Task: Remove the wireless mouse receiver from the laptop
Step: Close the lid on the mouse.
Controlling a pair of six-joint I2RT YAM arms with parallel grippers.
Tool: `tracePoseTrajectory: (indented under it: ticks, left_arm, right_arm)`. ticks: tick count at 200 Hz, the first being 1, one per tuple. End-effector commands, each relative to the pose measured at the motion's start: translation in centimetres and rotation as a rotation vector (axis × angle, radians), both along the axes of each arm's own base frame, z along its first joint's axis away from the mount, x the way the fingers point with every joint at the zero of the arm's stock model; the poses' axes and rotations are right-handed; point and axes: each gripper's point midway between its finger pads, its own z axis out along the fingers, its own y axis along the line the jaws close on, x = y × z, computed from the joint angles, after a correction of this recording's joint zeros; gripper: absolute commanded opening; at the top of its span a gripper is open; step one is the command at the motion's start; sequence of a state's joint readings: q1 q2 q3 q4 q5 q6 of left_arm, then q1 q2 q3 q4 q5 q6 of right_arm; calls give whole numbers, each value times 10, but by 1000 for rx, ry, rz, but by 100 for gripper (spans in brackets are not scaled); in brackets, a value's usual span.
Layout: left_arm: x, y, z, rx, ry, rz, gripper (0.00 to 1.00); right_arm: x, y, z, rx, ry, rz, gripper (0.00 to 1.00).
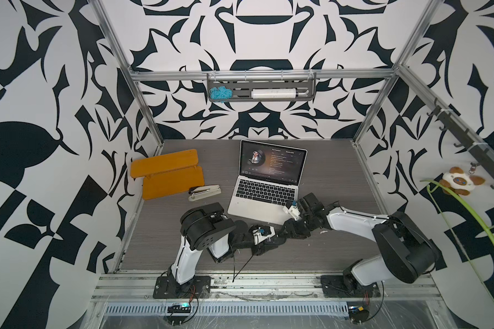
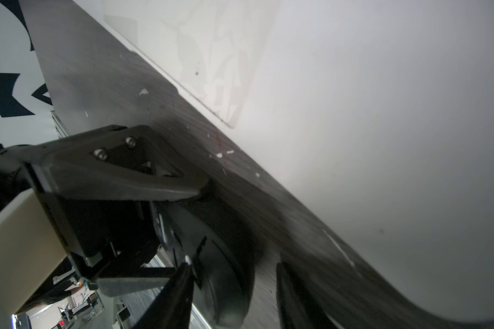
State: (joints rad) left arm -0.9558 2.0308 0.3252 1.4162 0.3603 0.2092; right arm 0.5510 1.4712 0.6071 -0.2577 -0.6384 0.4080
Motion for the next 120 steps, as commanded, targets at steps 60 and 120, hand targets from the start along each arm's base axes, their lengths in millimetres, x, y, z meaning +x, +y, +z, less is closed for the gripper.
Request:
tracePoseTrajectory:
  ticks: [60, 120]
  left_arm:
    - [-31, 44, -86, 330, 193, -9, 45]
    - [-32, 43, -86, 331, 196, -20, 43]
  right_arm:
    - [-10, -3, -8, -38, 25, 33, 39]
    - [-14, 0, -18, -82, 30, 58, 39]
